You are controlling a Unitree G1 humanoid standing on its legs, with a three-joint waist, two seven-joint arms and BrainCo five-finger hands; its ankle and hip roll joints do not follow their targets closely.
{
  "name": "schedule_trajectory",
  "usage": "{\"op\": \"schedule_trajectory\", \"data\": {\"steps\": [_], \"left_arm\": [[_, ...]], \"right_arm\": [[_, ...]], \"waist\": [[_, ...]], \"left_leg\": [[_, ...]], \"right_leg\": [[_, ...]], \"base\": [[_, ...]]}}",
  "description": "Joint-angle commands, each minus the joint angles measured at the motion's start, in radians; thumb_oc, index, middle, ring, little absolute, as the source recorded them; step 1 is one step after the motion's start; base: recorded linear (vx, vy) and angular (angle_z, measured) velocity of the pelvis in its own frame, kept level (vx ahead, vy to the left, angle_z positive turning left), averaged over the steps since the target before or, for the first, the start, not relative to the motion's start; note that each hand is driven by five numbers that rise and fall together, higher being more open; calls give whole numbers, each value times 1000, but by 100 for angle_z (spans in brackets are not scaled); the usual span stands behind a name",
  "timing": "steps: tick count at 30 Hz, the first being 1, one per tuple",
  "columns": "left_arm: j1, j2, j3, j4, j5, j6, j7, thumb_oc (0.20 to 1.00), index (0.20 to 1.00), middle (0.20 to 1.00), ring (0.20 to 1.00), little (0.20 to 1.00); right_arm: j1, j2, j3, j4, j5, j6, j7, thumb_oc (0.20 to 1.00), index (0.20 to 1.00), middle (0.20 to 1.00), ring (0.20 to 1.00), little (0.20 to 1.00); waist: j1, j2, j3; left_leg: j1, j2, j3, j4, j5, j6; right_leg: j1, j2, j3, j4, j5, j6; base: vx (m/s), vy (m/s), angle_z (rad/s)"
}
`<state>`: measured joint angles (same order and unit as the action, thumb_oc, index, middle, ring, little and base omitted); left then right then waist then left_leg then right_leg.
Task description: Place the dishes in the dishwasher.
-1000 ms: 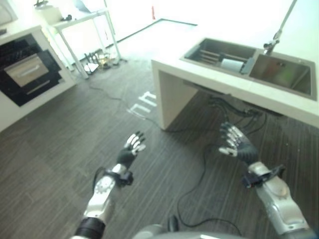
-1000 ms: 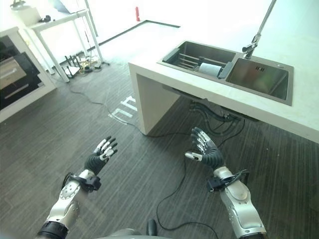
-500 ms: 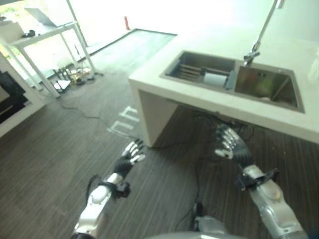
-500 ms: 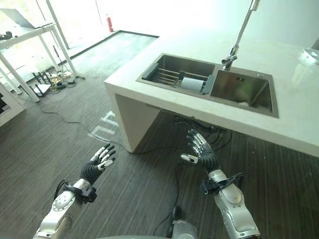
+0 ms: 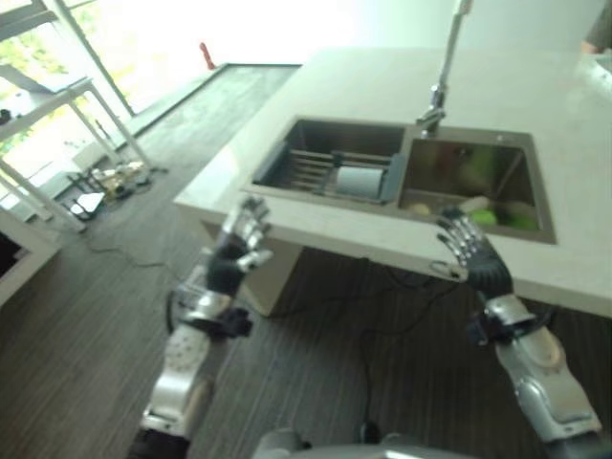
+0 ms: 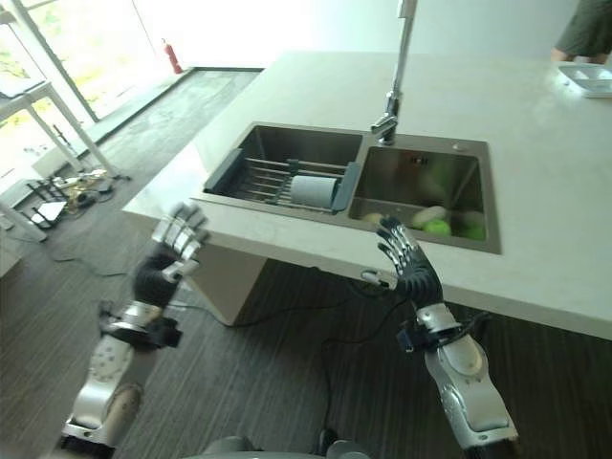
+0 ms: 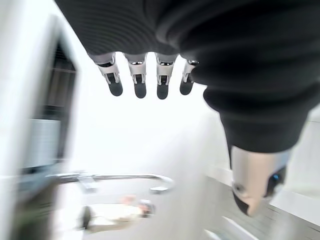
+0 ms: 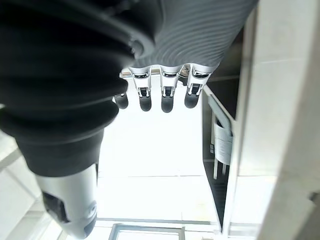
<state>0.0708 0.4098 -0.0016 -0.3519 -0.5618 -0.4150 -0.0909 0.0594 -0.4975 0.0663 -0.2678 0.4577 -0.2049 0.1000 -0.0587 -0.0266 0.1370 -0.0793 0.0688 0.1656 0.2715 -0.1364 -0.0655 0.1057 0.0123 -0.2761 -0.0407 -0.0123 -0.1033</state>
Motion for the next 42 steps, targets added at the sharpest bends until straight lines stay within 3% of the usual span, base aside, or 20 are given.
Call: {"op": "schedule_trajectory", "data": {"steps": [1, 6, 9, 12, 15, 17, 19, 21, 23, 24, 26, 27, 28, 30, 35, 40, 42], "left_arm": [[-86, 43, 26, -8, 96, -192, 60, 1000, 1000, 1000, 1000, 1000], [-75, 36, 59, -44, 72, -194, 68, 1000, 1000, 1000, 1000, 1000], [-50, 21, 81, -66, 5, -202, 35, 1000, 1000, 1000, 1000, 1000], [-48, 12, 91, -67, -1, -216, 22, 1000, 1000, 1000, 1000, 1000], [-83, 32, 77, -50, -7, -182, 35, 1000, 1000, 1000, 1000, 1000], [-109, 48, 62, -45, -26, -127, 16, 1000, 1000, 1000, 1000, 1000], [-121, 48, 53, -38, -40, -82, -2, 1000, 1000, 1000, 1000, 1000], [-126, 38, 38, -21, -44, -35, -19, 1000, 1000, 1000, 1000, 1000], [-136, 34, 19, -11, -28, -1, -14, 1000, 1000, 1000, 1000, 1000], [-137, 35, 19, -12, -27, 5, -16, 1000, 1000, 1000, 1000, 1000], [-140, 42, 19, -21, -5, 29, 16, 1000, 1000, 1000, 1000, 1000], [-142, 49, 21, -19, -14, 44, 23, 1000, 1000, 1000, 1000, 1000], [-135, 47, 20, -10, -6, 41, 21, 1000, 1000, 1000, 1000, 1000], [-117, 43, 21, -19, 16, 40, 20, 1000, 1000, 1000, 1000, 1000], [-78, 45, -3, -53, 28, 49, 22, 1000, 1000, 1000, 1000, 1000], [-63, 60, -3, -72, 17, 41, 49, 1000, 1000, 1000, 1000, 1000], [-58, 57, -8, -73, 23, 42, 52, 1000, 1000, 1000, 1000, 1000]], "right_arm": [[-85, 0, -35, -71, 45, -45, 24, 1000, 1000, 1000, 1000, 1000], [-52, 4, -56, -129, 34, -7, 35, 1000, 1000, 1000, 1000, 1000], [-42, 2, -63, -138, 24, 1, 51, 1000, 1000, 1000, 1000, 1000], [-38, 0, -71, -133, 24, -1, 59, 1000, 1000, 1000, 1000, 1000], [-26, -10, -93, -128, 47, -3, 54, 1000, 1000, 1000, 1000, 1000], [-6, -7, -118, -142, 86, 1, 38, 1000, 1000, 1000, 1000, 1000], [-9, 12, -118, -140, 77, -10, 21, 1000, 1000, 1000, 1000, 1000], [-37, 33, -86, -128, 32, -9, -20, 1000, 1000, 1000, 1000, 1000], [-62, 56, -45, -114, 12, -5, -31, 1000, 1000, 1000, 1000, 1000], [-63, 59, -39, -113, 10, -4, -30, 1000, 1000, 1000, 1000, 1000], [-70, 53, -22, -99, 16, -10, -12, 1000, 1000, 1000, 1000, 1000], [-55, 47, -38, -100, 27, -14, 9, 1000, 1000, 1000, 1000, 1000], [-46, 46, -52, -95, 41, -19, 32, 1000, 1000, 1000, 1000, 1000], [-39, 40, -64, -97, 58, -16, 52, 1000, 1000, 1000, 1000, 1000], [-39, 40, -52, -115, 74, 4, 39, 1000, 1000, 1000, 1000, 1000], [-53, 11, -32, -121, 75, 23, 11, 1000, 1000, 1000, 1000, 1000], [-49, 6, -38, -114, 81, 23, 10, 1000, 1000, 1000, 1000, 1000]], "waist": [[30, 29, -20], [48, 35, -29], [64, 36, -17], [57, 41, -3], [42, 36, -1], [41, 23, -11], [53, 12, -10], [66, 11, -7], [74, 31, 1], [75, 33, 3], [69, 34, 10], [64, 23, 8], [60, 15, 8], [56, 8, 10], [50, -2, 4], [45, -13, -9], [33, -15, -15]], "left_leg": [[180, -41, -78, -308, 112, 11], [140, -17, -178, -359, 169, -18], [84, 19, -243, -359, 213, -42], [74, 44, -199, -359, 218, -42], [95, 44, -156, -359, 197, -27], [112, 14, -152, -359, 182, 0], [116, -21, -168, -351, 171, 34], [129, -62, -190, -344, 163, 72], [164, -84, -174, -347, 145, 95], [170, -87, -166, -348, 142, 97], [195, -92, -130, -359, 135, 95], [198, -103, -122, -359, 128, 93], [209, -104, -105, -359, 114, 89], [226, -101, -86, -359, 95, 85], [263, -97, -83, -359, 47, 89], [295, -55, -53, -359, 38, 77], [307, -36, -35, -354, 35, 67]], "right_leg": [[-25, -44, 73, -47, 49, 176], [17, -26, 131, -47, -7, 165], [52, -27, 159, -46, -36, 151], [81, -37, 172, -38, -59, 150], [89, -76, 162, -1, -72, 177], [84, -111, 154, 49, -80, 210], [53, -137, 152, 155, -85, 225], [-15, -155, 158, 355, -51, 236], [-103, -173, 124, 539, 4, 222], [-119, -175, 122, 560, 7, 219], [-147, -146, 73, 508, -9, 204], [-116, -122, 44, 348, -27, 202], [-101, -137, 20, 235, -3, 208], [-95, -155, 17, 150, 41, 220], [-119, -192, 59, 45, 144, 256], [-82, -156, 69, -24, 127, 263], [-70, -133, 81, -41, 119, 250]], "base": [[243, 85, -23], [222, 139, -38], [228, 279, -39], [234, 352, -48], [273, 495, -35], [286, 513, -18], [221, 450, 12], [191, 461, 9], [177, 426, 0], [185, 366, -27], [187, 208, -56], [231, 56, -50], [205, 28, -40], [165, -54, -22], [226, -240, -18], [211, -427, -1], [186, -449, -31]]}}
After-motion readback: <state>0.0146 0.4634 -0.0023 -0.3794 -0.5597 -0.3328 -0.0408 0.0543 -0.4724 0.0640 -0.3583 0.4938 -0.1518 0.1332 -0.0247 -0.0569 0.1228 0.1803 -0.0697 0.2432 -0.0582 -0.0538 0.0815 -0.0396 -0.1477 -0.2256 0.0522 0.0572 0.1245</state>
